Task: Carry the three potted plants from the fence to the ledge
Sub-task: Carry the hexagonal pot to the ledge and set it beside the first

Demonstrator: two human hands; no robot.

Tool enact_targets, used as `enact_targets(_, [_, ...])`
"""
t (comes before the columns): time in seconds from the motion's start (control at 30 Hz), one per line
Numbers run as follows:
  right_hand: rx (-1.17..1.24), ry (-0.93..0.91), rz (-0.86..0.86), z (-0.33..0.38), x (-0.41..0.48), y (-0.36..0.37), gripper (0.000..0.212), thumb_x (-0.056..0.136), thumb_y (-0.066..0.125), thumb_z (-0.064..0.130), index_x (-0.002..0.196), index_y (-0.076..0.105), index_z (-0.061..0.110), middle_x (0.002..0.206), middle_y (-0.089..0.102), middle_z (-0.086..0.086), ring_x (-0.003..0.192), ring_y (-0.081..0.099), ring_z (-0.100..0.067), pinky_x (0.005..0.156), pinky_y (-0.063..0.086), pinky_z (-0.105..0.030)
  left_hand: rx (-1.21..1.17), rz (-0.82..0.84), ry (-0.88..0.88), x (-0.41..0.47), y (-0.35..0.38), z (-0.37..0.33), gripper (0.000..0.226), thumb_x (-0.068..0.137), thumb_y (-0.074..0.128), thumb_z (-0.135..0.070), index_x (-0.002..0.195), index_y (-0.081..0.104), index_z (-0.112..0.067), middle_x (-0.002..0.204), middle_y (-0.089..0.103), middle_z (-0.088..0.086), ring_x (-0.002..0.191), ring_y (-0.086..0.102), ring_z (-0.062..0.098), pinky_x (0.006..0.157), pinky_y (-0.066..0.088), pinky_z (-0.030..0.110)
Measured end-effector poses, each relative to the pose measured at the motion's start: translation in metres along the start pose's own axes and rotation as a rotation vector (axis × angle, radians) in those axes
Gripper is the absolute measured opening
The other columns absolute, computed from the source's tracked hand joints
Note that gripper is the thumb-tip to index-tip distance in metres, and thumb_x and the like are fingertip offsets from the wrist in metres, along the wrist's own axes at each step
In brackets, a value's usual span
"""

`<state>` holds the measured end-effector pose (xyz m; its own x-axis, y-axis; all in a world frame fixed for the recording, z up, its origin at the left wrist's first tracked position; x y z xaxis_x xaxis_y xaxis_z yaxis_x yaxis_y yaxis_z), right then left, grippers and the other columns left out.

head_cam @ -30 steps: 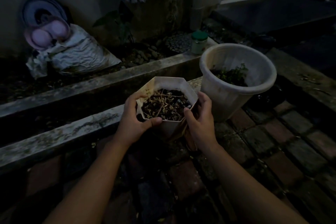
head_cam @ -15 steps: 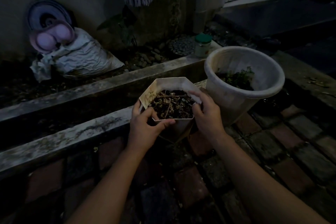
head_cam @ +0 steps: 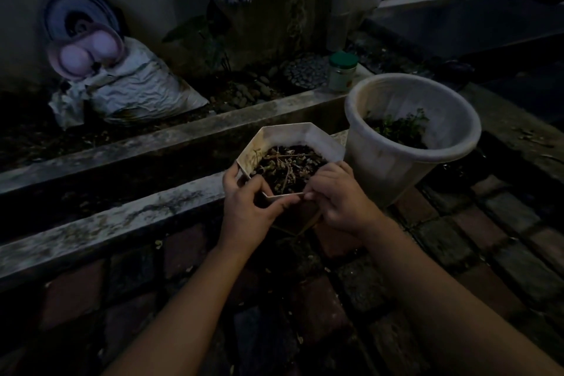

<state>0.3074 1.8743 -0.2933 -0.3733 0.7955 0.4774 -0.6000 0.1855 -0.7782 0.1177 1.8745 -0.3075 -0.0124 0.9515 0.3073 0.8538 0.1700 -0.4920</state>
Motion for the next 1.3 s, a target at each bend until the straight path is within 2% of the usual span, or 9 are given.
enact_targets(0.2, [0.012,-0.01,-0.008,-0.007,-0.002,0.001,0.015,0.072,0.064,0.002,0.075,0.066,0.017,0.075,0.062,0.009,0.09,0.05,-0.014,0.082,0.025,-0.026,0.033,0.111,0.006,0.0,-0.009,0.005,0.032,0.065,0.09,-0.034,0.077,0.062,-0.025,0.136,0.026,-0.003,0.13,0.029,0.009,0.104,0.031,0.021])
enact_targets(0.33, [0.033,0.044,-0.034,-0.001,-0.004,0.001,0.013,0.074,0.052,0.011,0.07,0.063,0.017,0.073,0.062,0.005,0.086,0.047,-0.014,0.09,0.021,-0.01,0.052,0.084,0.003,0.0,-0.006,0.007,0.033,0.062,0.091,-0.037,0.078,0.064,-0.027,0.133,0.026,-0.002,0.125,0.036,0.012,0.104,0.032,0.02])
enact_targets(0.5, [0.039,0.05,-0.109,0.005,-0.008,0.002,0.015,0.074,0.046,0.018,0.067,0.059,0.015,0.069,0.059,0.003,0.084,0.045,-0.017,0.079,0.028,-0.026,0.064,0.152,-0.004,0.003,-0.01,0.008,0.029,0.066,0.09,-0.029,0.071,0.062,-0.037,0.133,0.022,-0.004,0.13,0.024,0.01,0.107,0.028,0.02])
enact_targets(0.67, [0.017,0.073,-0.156,0.009,-0.005,0.003,0.015,0.071,0.044,0.013,0.064,0.057,0.012,0.067,0.058,0.0,0.085,0.043,-0.018,0.075,0.032,-0.028,0.068,0.147,0.012,0.007,-0.011,0.007,0.032,0.073,0.085,-0.008,0.079,0.064,-0.031,0.129,0.024,-0.001,0.12,0.031,0.008,0.089,0.025,-0.008])
enact_targets(0.83, [0.033,0.073,0.004,0.005,-0.006,-0.011,0.016,0.072,0.037,0.018,0.07,0.052,0.023,0.075,0.052,0.009,0.093,0.049,-0.027,0.086,0.036,-0.034,0.091,0.105,0.057,0.004,-0.009,0.001,0.023,0.071,0.088,-0.017,0.084,0.071,-0.025,0.126,0.027,-0.001,0.117,0.036,0.011,0.097,0.038,0.019])
enact_targets(0.93, [0.004,0.087,0.048,0.005,-0.007,-0.013,0.012,0.075,0.037,0.023,0.072,0.048,0.025,0.075,0.052,0.007,0.09,0.053,-0.032,0.09,0.04,-0.043,0.135,0.111,0.046,0.002,-0.01,0.0,0.026,0.071,0.088,-0.023,0.092,0.074,-0.021,0.126,0.029,0.0,0.118,0.038,0.015,0.1,0.039,0.024])
enact_targets(1.03, [-0.054,0.086,0.035,0.008,-0.01,-0.011,0.018,0.078,0.039,0.019,0.072,0.056,0.016,0.075,0.056,0.002,0.093,0.048,-0.028,0.086,0.037,-0.035,0.181,0.167,0.018,0.0,-0.011,-0.002,0.032,0.074,0.086,-0.032,0.102,0.069,-0.029,0.139,0.027,0.006,0.13,0.039,0.025,0.107,0.041,0.031])
enact_targets(1.17, [-0.074,0.072,0.027,0.001,-0.011,-0.016,0.012,0.081,0.05,0.019,0.076,0.061,0.019,0.077,0.053,0.011,0.091,0.041,-0.018,0.081,0.033,-0.031,0.252,0.242,-0.009,-0.006,-0.012,-0.004,0.057,0.077,0.081,-0.043,0.126,0.053,-0.041,0.15,0.011,0.003,0.146,0.021,0.032,0.118,0.033,0.044])
enact_targets(1.3, [-0.162,0.036,0.09,0.012,0.01,-0.023,0.012,0.074,0.061,0.021,0.083,0.068,0.026,0.079,0.058,0.014,0.098,0.049,-0.022,0.081,0.042,-0.041,0.24,0.189,0.146,0.005,-0.02,-0.025,0.059,0.07,0.077,-0.017,0.124,0.057,-0.033,0.152,0.016,0.003,0.145,0.022,0.029,0.113,0.034,0.038])
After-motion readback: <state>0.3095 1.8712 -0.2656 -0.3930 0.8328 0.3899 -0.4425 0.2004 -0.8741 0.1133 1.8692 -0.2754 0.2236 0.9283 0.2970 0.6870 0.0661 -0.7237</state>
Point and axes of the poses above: each hand's wrist, its own x-axis towards the middle knuckle, its own y-axis out of the palm, z = x × y, the point moved 3 cm from there along x, towards the middle knuckle
